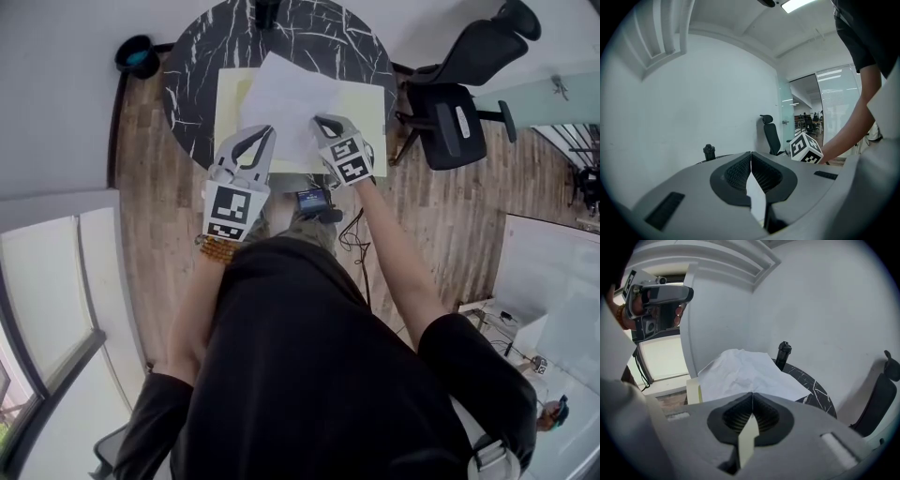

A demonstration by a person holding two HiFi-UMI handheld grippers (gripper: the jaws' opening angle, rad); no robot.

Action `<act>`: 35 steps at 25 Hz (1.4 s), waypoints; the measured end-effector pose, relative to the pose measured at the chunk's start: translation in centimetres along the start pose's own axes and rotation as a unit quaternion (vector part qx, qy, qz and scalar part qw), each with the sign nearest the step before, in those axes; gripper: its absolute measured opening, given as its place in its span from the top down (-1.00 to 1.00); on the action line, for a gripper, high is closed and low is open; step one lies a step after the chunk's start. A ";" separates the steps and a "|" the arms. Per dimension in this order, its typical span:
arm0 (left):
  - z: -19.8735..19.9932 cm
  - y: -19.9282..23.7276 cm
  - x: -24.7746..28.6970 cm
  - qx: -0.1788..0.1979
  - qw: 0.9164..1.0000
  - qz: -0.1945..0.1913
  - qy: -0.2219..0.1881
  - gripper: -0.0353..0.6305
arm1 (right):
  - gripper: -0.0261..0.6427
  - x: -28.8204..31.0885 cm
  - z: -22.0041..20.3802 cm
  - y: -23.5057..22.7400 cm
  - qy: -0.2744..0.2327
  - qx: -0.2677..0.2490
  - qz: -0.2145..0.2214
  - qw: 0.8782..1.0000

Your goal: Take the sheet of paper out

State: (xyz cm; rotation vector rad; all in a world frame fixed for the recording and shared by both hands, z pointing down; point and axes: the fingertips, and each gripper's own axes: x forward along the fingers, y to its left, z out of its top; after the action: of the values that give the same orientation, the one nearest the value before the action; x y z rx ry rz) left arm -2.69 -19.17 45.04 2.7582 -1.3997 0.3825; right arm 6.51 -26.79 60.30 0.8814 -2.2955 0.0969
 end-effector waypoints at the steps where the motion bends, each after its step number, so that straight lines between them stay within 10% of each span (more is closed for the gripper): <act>1: 0.1 0.0 0.1 -0.001 1.000 0.000 -0.001 0.86 | 0.92 -0.2 0.1 -0.1 -0.005 0.004 -0.001 1.000; 35: 2.2 1.7 -0.8 -0.009 0.999 0.012 -0.041 0.86 | 0.92 -4.5 8.6 1.1 -0.111 0.085 0.011 0.990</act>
State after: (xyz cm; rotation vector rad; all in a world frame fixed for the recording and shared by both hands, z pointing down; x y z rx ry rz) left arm -4.07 -19.88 42.59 2.7737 -1.4473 0.2594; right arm 3.42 -25.93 51.06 0.9965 -2.5331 0.2153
